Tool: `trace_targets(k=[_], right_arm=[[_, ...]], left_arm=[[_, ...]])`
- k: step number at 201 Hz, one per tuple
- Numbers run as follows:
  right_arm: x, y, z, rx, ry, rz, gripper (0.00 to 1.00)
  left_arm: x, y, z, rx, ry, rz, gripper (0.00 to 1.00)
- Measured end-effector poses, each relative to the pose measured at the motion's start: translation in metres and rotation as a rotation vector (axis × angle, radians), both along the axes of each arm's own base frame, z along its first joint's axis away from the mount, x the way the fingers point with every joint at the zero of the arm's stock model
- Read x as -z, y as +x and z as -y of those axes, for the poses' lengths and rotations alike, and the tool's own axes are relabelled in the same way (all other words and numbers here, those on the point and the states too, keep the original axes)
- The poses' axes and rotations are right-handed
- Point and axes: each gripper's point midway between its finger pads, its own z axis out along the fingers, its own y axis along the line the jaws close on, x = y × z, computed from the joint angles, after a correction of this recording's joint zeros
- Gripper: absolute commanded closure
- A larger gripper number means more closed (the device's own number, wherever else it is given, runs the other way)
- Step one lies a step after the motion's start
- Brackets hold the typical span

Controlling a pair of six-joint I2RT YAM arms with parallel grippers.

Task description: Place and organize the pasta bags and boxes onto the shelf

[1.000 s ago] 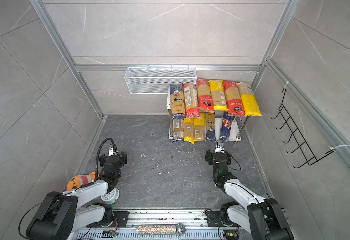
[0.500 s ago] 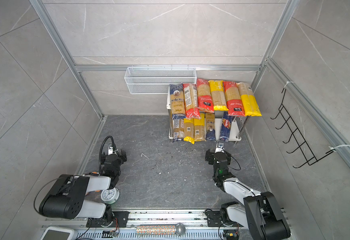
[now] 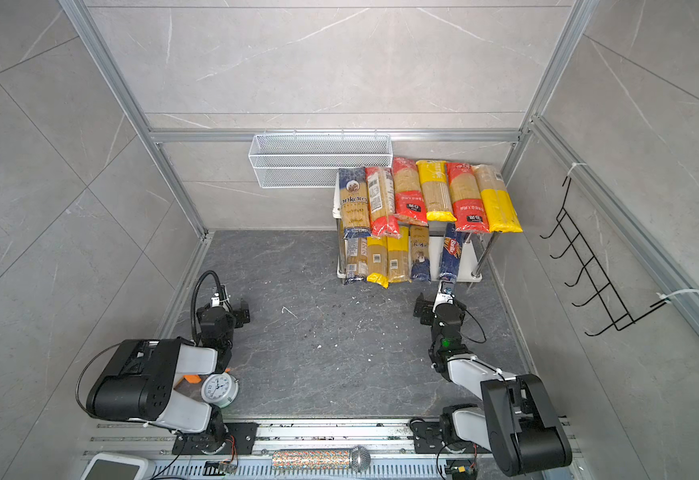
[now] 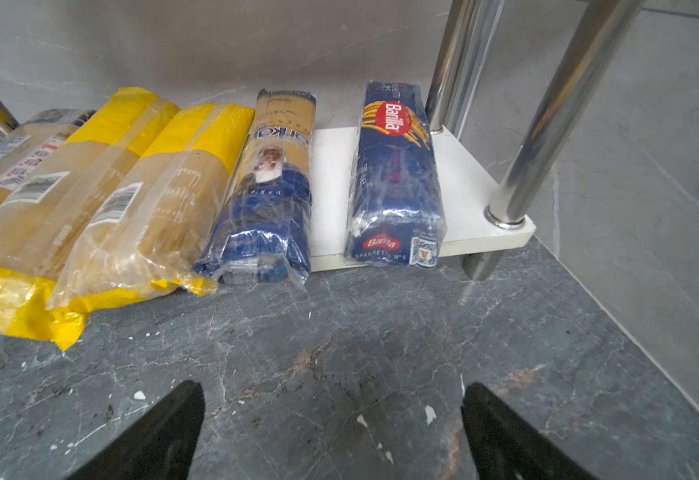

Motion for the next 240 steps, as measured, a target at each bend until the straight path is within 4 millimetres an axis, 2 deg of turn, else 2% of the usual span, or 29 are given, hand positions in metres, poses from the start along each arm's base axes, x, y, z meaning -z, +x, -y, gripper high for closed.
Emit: trace_targets(k=[59, 88, 111, 149, 240], right_arm=[[-0.006, 0.003, 0.000, -0.013, 0.005, 0.070, 0.00], [0.028, 0.003, -0.004, -0.041, -0.017, -0.003, 0.00], [0.042, 0.014, -0.013, -0.094, -0.022, -0.052, 0.00], [0.024, 0.032, -0.007, -0.108, -0.001, -0.014, 0.00], [0.029, 0.031, -0.010, -0.128, 0.005, -0.033, 0.00]], left_arm=[[0.000, 0.010, 0.003, 0.052, -0.065, -0.022, 0.01], [0.002, 0.011, 0.001, 0.065, -0.097, -0.034, 0.00], [0.005, 0.010, 0.002, 0.076, -0.110, -0.045, 0.01], [0.008, 0.009, 0.004, 0.082, -0.116, -0.058, 0.00], [0.008, 0.009, 0.004, 0.082, -0.116, -0.058, 0.00]])
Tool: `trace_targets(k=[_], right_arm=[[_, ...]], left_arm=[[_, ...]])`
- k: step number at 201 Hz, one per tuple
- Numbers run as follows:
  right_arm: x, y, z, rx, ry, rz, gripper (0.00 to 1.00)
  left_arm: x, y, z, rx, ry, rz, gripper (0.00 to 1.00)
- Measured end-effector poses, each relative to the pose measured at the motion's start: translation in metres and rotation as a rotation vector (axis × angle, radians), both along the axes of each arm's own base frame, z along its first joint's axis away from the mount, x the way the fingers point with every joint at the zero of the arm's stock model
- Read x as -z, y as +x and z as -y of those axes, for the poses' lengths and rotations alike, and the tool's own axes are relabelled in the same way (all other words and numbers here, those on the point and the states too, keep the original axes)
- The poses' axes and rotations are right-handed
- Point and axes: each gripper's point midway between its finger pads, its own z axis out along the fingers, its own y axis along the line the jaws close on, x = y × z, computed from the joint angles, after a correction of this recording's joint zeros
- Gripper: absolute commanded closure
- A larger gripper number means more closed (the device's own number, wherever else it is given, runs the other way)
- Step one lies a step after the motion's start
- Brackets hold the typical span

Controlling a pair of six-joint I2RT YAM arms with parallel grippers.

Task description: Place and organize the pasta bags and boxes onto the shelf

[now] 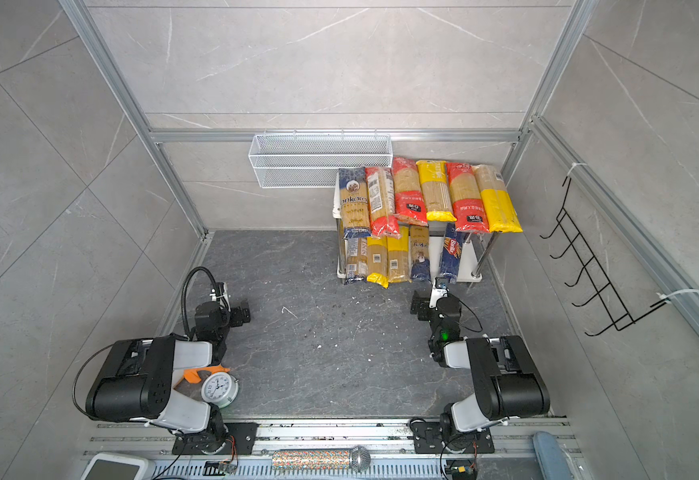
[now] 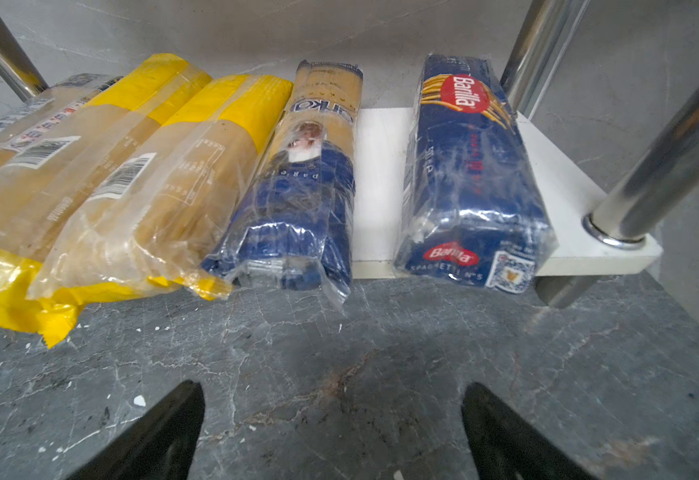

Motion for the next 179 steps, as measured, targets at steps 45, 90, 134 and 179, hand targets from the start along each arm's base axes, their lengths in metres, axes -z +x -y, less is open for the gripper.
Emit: trace_targets(k=[45, 90, 134, 179], right_arm=[[0.001, 0.000, 0.000, -0.002, 0.001, -0.003, 0.00], [0.001, 0.000, -0.001, -0.004, 0.001, -0.003, 0.00], [0.001, 0.000, -0.001, -0.004, 0.001, -0.003, 0.00], [0.001, 0.000, -0.001, -0.004, 0.001, -0.003, 0.00]], left_arm=[[0.000, 0.000, 0.000, 0.000, 0.000, 0.000, 0.00], [0.000, 0.000, 0.000, 0.000, 0.000, 0.000, 0.00], [0.000, 0.001, 0.005, 0.028, -0.013, 0.001, 0.00], [0.000, 0.001, 0.011, 0.064, -0.033, 0.001, 0.00]])
